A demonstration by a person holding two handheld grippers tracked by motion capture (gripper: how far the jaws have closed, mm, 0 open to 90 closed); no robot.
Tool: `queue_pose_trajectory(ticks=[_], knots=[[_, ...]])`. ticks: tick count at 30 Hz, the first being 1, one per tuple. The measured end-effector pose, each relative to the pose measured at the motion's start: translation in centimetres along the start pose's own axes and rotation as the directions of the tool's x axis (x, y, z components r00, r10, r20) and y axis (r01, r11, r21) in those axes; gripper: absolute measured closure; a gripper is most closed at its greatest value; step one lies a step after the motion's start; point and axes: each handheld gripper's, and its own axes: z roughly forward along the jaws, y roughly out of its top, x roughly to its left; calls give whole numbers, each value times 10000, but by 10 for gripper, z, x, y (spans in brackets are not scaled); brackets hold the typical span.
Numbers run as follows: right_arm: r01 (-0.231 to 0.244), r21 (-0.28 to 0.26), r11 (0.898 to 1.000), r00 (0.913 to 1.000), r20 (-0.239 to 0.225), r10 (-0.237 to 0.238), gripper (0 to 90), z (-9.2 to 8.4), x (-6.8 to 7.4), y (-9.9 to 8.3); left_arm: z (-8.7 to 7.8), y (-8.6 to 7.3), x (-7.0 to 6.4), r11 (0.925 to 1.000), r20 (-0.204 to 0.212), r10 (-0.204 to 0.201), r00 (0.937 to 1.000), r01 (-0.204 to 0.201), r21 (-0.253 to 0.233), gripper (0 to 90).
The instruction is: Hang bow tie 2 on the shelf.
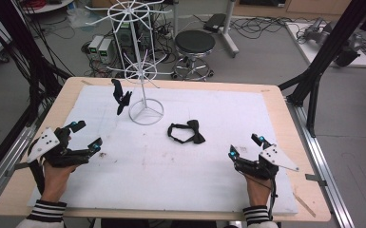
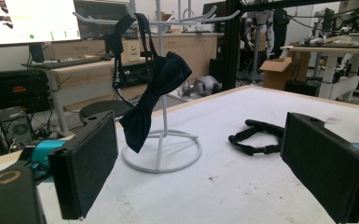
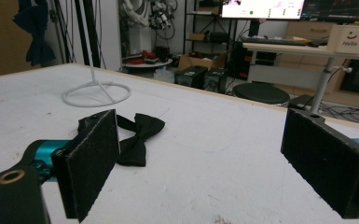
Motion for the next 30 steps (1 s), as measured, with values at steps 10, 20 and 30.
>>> queue_pose_trajectory(ticks=[10, 20, 30], knots=[[235, 754, 9969, 9979, -619, -188, 109, 24, 1, 33, 2, -1, -1, 9998, 19, 136, 9999, -137, 108, 116], [393, 2095, 9770, 9941, -1069, -170, 109, 51, 4, 51, -2, -4, 1, 9995, -47, 236, 9997, -235, 187, 116], [441, 2967, 9540, 9891, -1471, 1, 109, 76, 9, 67, -1, -6, 1, 9996, -24, 210, 9998, -210, 162, 116]])
